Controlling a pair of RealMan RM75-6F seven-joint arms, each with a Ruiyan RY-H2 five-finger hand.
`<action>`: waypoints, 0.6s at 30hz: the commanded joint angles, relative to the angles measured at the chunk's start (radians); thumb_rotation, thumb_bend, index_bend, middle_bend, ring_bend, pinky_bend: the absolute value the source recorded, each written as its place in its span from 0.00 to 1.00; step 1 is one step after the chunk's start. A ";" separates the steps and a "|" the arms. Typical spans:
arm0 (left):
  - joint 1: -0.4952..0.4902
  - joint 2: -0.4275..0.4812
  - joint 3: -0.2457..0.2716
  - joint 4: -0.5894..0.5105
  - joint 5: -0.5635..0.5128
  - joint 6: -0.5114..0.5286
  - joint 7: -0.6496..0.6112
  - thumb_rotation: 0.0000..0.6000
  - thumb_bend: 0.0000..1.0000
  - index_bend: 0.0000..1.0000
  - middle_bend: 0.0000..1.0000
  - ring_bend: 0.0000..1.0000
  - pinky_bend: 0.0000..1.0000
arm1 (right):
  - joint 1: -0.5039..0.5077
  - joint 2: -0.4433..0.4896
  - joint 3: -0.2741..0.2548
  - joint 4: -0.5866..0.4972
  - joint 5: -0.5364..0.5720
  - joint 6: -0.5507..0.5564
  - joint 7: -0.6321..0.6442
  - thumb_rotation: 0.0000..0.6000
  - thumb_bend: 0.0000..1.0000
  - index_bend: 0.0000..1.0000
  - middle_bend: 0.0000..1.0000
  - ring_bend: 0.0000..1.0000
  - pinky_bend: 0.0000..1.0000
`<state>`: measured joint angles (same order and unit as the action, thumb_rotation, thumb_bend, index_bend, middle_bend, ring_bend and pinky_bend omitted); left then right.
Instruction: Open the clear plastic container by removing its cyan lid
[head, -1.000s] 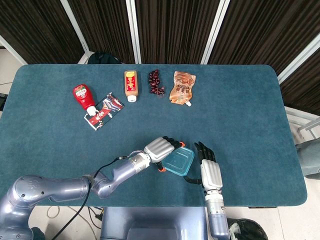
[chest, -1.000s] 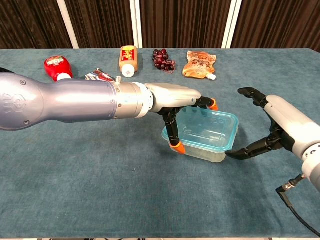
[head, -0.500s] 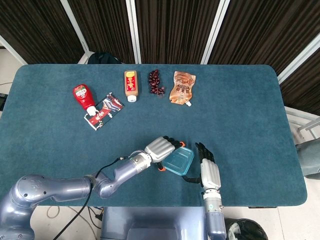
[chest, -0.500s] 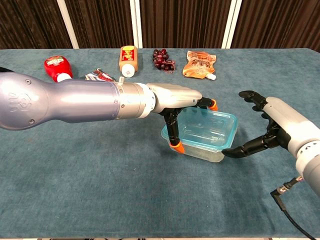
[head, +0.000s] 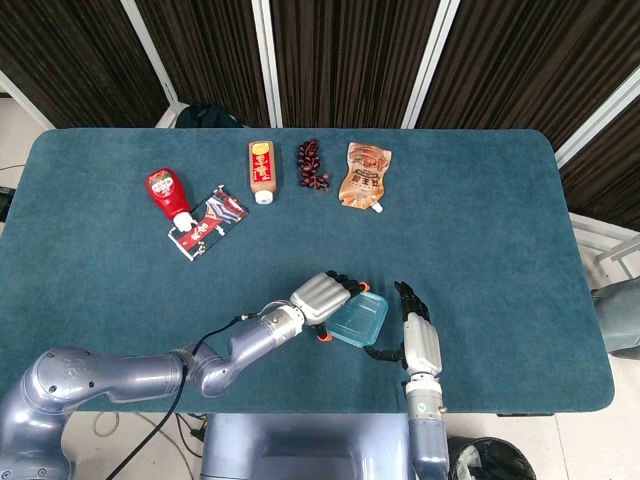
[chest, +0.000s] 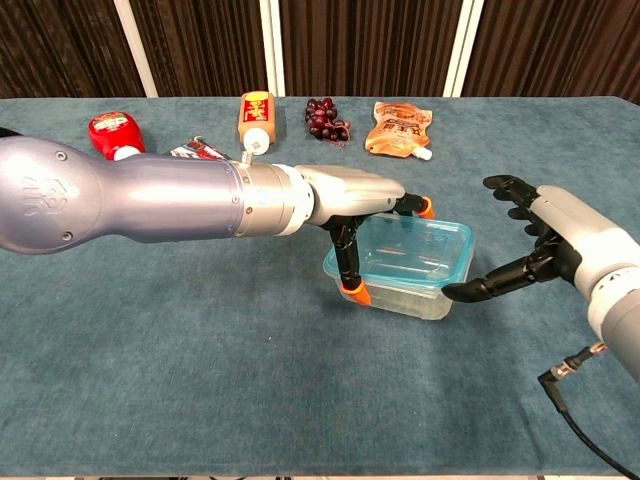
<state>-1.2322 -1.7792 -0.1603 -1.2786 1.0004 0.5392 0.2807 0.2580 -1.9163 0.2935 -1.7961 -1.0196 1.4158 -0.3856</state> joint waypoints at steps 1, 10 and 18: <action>-0.004 0.003 -0.004 -0.010 -0.013 -0.010 -0.008 1.00 0.07 0.12 0.26 0.24 0.40 | 0.003 -0.002 0.005 0.000 -0.001 0.001 0.007 1.00 0.22 0.00 0.00 0.00 0.00; -0.025 0.026 -0.005 -0.021 -0.032 -0.042 -0.015 1.00 0.07 0.11 0.25 0.24 0.40 | 0.010 -0.011 0.020 0.019 -0.002 0.007 0.037 1.00 0.21 0.00 0.00 0.00 0.00; -0.036 0.022 0.006 -0.024 -0.039 -0.047 -0.015 1.00 0.05 0.03 0.14 0.11 0.28 | 0.017 -0.012 0.028 0.029 0.011 0.007 0.037 1.00 0.21 0.00 0.00 0.00 0.00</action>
<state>-1.2681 -1.7569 -0.1535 -1.3022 0.9625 0.4918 0.2663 0.2742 -1.9291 0.3208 -1.7682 -1.0084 1.4228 -0.3485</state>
